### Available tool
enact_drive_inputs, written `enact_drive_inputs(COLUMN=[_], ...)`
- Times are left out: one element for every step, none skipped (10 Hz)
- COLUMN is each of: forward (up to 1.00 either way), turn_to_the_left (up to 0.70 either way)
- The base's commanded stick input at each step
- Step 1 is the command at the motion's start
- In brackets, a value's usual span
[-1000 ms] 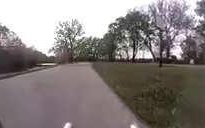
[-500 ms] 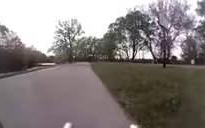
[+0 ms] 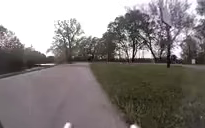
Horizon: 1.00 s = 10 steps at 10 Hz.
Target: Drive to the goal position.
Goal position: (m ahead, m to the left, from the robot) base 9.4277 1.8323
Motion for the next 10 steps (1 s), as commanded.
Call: enact_drive_inputs(forward=[1.00,1.00,1.00,1.00,1.00,1.00,1.00,1.00,1.00,1.00], turn_to_the_left=[0.00,0.00,0.00,0.00,0.00,0.00,0.00,0.00,0.00,0.00])
